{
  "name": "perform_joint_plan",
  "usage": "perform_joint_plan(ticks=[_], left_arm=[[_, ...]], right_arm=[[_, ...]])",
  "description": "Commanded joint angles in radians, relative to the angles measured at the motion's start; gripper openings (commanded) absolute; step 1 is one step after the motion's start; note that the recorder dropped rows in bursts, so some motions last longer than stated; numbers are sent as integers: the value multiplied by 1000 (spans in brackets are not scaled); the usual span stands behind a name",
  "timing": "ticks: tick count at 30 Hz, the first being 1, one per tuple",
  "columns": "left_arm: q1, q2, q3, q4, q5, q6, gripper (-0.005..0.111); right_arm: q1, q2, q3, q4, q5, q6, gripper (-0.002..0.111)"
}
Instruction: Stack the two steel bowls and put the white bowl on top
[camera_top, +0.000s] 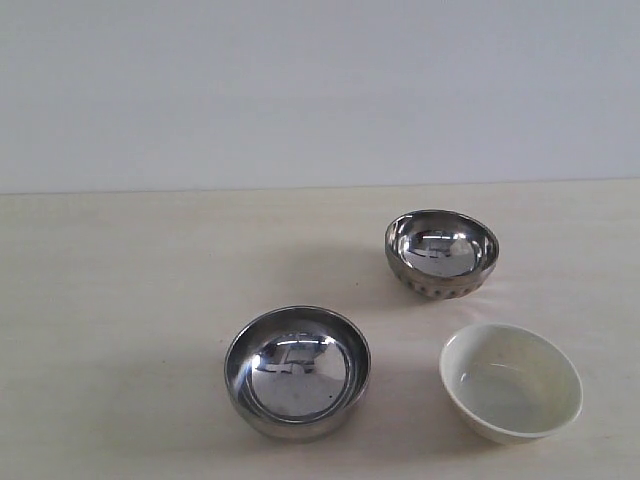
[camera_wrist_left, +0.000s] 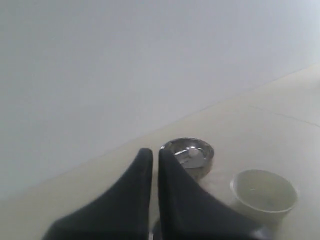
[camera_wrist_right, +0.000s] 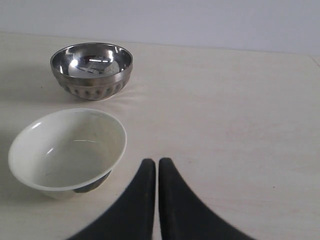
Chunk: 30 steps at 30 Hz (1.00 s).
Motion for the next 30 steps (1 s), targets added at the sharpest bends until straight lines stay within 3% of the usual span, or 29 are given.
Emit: perform_joint_plan(ticks=[1,5,15,30], left_arm=[[-2,-138,29,293,29,81,4],[-2,-222,32,538,33,84,4],[-2,-350,32,982,37,96,4],[-2,-359,32,1010,37,94,4]], right_arm=[[0,-6,-1,-5,-5,-4,0],[0,-6,-1,-5,-5,-4,0],[0,-6,-1,-5,-5,-4,0],[0,-6,-1,-5,-5,-4,0]])
